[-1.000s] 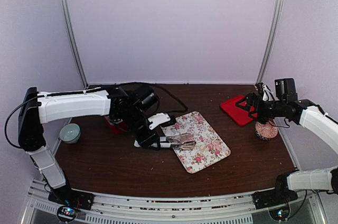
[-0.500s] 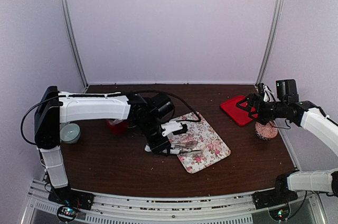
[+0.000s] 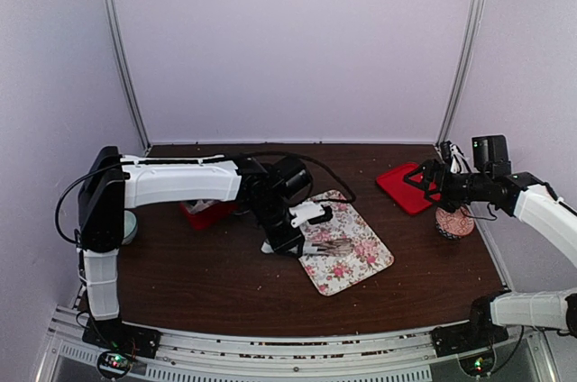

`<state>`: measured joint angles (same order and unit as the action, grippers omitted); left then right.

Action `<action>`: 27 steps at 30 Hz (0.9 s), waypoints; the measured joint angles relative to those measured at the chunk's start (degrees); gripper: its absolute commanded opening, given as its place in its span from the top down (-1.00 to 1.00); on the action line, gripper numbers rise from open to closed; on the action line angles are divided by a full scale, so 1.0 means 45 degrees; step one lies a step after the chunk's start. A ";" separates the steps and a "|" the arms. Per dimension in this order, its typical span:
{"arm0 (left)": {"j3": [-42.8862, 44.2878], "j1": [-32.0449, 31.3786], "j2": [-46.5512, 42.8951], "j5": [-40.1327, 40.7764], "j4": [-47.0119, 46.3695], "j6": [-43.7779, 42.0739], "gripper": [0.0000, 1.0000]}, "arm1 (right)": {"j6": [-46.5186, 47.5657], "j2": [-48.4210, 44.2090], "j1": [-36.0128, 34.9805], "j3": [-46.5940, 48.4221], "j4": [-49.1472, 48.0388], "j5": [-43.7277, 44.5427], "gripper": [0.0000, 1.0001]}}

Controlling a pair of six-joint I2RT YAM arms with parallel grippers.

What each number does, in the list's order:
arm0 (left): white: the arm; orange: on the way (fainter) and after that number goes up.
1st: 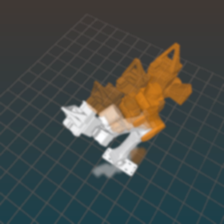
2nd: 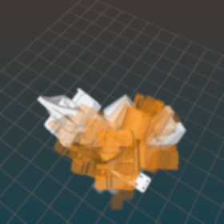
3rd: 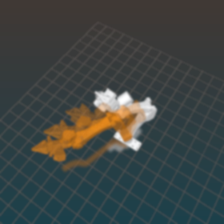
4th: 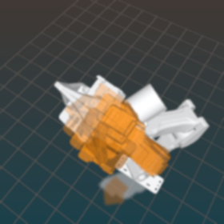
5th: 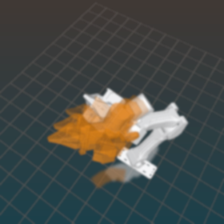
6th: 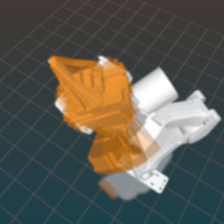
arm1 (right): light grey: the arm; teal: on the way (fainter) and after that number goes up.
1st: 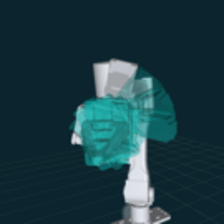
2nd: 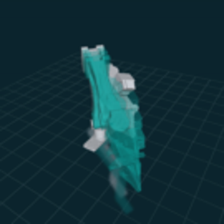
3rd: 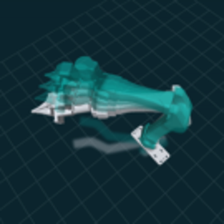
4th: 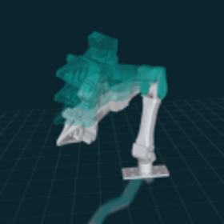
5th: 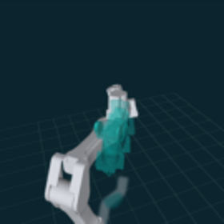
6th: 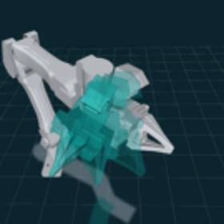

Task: Pack the chocolate

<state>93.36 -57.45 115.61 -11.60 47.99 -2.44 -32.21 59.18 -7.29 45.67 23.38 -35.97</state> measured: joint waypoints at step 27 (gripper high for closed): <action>-0.3521 0.5435 -0.5853 -0.0685 -0.0350 0.1044 0.75 | 0.0117 0.0291 0.0010 -0.0087 -0.0306 -0.0194 -1.00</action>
<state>77.52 -32.99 89.27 -14.68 46.41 2.26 -31.68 60.49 -7.25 45.28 22.00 -36.84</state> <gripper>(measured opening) 0.268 0.998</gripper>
